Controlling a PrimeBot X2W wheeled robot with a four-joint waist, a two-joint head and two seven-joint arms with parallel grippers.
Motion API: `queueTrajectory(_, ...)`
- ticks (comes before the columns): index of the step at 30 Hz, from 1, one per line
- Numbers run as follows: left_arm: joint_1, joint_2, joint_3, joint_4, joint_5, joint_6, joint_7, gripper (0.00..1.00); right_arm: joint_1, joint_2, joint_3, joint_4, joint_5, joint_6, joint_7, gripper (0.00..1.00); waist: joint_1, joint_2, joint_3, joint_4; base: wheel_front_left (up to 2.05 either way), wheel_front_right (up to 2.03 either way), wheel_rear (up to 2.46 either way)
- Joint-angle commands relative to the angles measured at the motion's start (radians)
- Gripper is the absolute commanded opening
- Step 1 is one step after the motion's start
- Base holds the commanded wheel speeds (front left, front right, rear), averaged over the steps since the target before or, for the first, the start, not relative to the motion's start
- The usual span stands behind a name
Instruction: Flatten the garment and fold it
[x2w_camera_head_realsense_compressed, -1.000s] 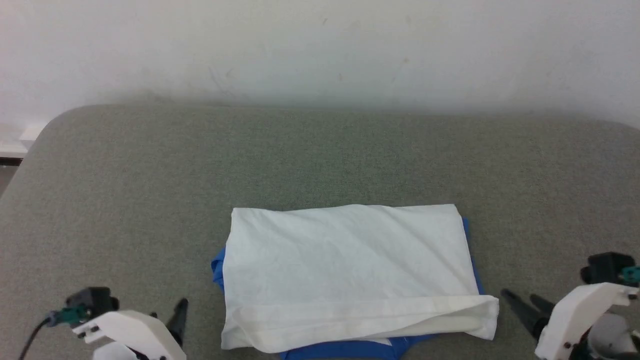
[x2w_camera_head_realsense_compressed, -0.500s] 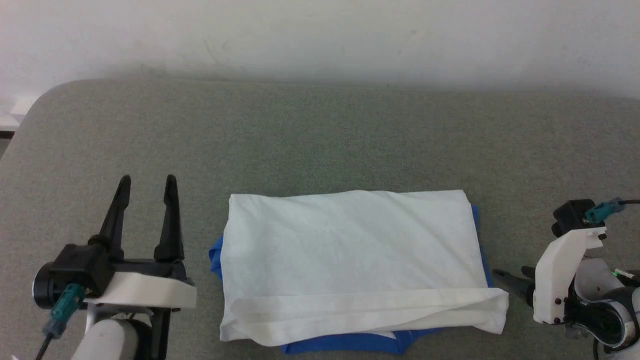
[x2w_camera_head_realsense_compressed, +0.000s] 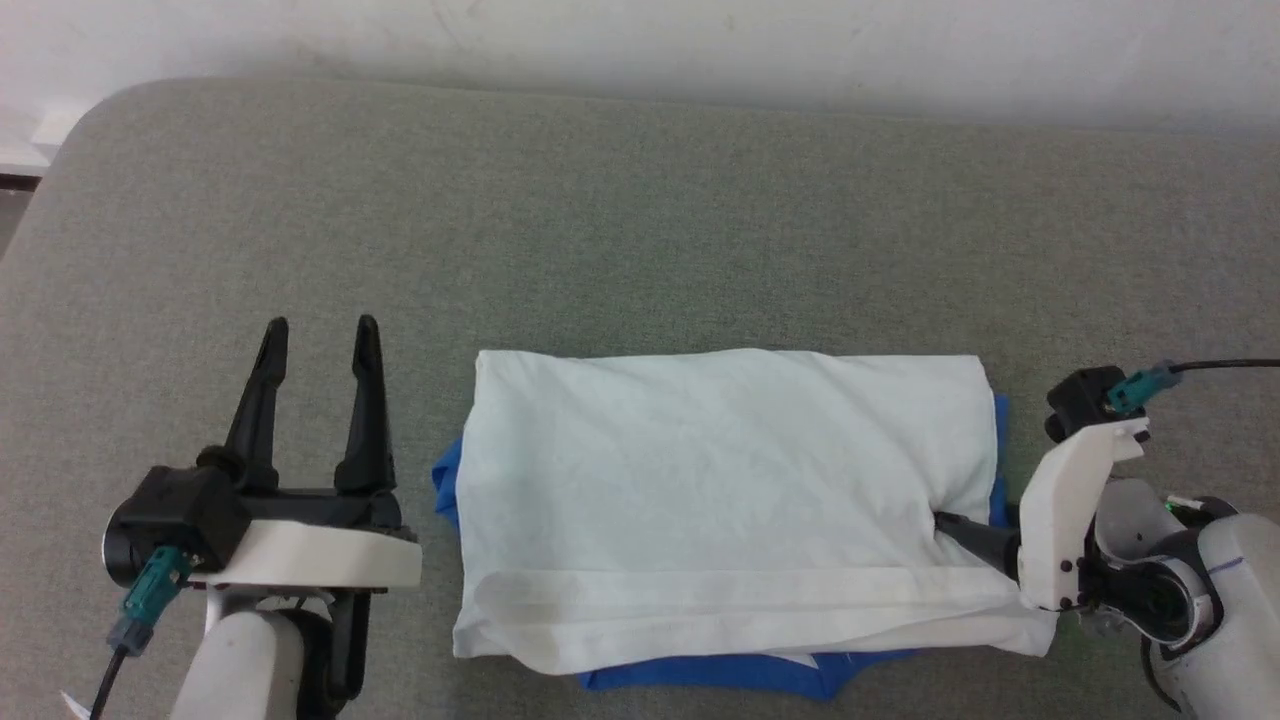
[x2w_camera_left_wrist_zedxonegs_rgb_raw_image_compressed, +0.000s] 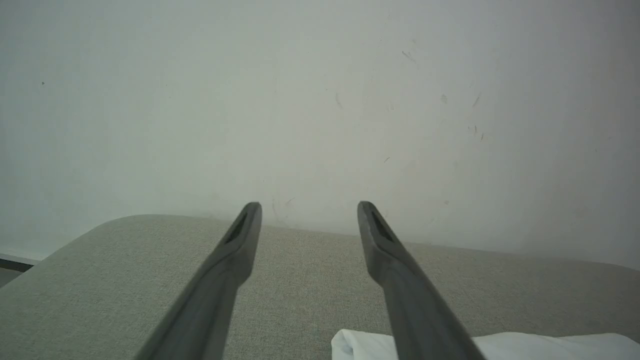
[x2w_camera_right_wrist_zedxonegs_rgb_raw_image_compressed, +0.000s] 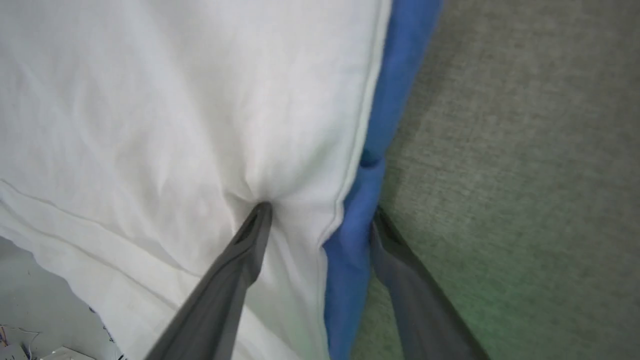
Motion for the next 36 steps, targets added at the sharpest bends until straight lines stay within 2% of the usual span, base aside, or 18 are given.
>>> queueTrajectory(1, -0.025, -0.018, 0.019, 0.017, 0.014, -0.022, -0.005, 1.0, 0.0, 0.035, 0.072, 0.044, 0.028, -0.001, -0.012, 1.0, 0.0, 0.0, 0.011, 0.005, 0.0, 0.0, 0.0)
queueTrajectory(4, -0.031, -0.04, 0.037, 0.035, 0.022, -0.046, -0.005, 1.0, -0.024, 0.037, 0.135, 0.061, 0.052, -0.001, -0.028, 1.0, 0.0, 0.0, 0.011, 0.005, 0.0, 0.0, 0.0)
queueTrajectory(10, -0.034, -0.069, 0.064, 0.058, 0.038, -0.08, -0.005, 1.0, -0.051, 0.022, 0.196, 0.098, 0.084, -0.001, -0.057, 1.0, 0.0, 0.0, 0.003, 0.006, 0.0, 0.0, 0.0)
queueTrajectory(11, -0.033, -0.074, 0.069, 0.062, 0.042, -0.087, -0.005, 1.0, -0.054, 0.016, 0.202, 0.109, 0.089, -0.001, -0.059, 0.77, 0.0, 0.0, 0.002, 0.006, 0.0, 0.0, 0.0)
queueTrajectory(12, -0.032, -0.078, 0.074, 0.066, 0.045, -0.092, -0.005, 1.0, -0.058, 0.009, 0.208, 0.118, 0.092, -0.001, -0.063, 0.28, 0.0, 0.0, -0.001, 0.006, 0.0, 0.0, 0.0)
queueTrajectory(13, -0.03, -0.081, 0.079, 0.069, 0.049, -0.098, -0.005, 1.0, -0.061, 0.002, 0.21, 0.126, 0.095, -0.001, -0.07, 0.0, 0.0, 0.0, -0.003, 0.005, 0.0, 0.0, 0.0)
queueTrajectory(19, -0.013, -0.096, 0.112, 0.077, 0.068, -0.121, -0.005, 1.0, -0.051, -0.05, 0.17, 0.176, 0.119, -0.001, -0.108, 0.0, 0.0, 0.0, -0.027, -0.005, 0.0, 0.0, 0.0)
queueTrajectory(22, 0.0, -0.099, 0.126, 0.083, 0.077, -0.129, -0.005, 1.0, -0.042, -0.108, 0.144, 0.209, 0.091, -0.001, -0.108, 0.0, 0.0, 0.0, -0.038, -0.017, 0.0, 0.0, 0.0)
queueTrajectory(26, 0.013, -0.106, 0.136, 0.093, 0.085, -0.137, -0.005, 1.0, -0.033, -0.161, 0.06, 0.285, 0.046, -0.001, -0.117, 0.0, 0.0, 0.0, -0.054, -0.031, 0.0, 0.0, 0.0)
queueTrajectory(32, 0.029, -0.12, 0.14, 0.108, 0.091, -0.148, -0.005, 1.0, -0.022, -0.162, -0.057, 0.365, -0.059, -0.001, -0.093, 0.0, 0.0, 0.0, -0.083, -0.05, 0.0, 0.0, 0.0)
queueTrajectory(36, 0.041, -0.126, 0.144, 0.112, 0.095, -0.153, -0.005, 1.0, -0.019, -0.131, -0.084, 0.31, -0.094, -0.001, -0.06, 0.0, 0.0, 0.0, -0.106, -0.061, 0.0, 0.0, 0.0)
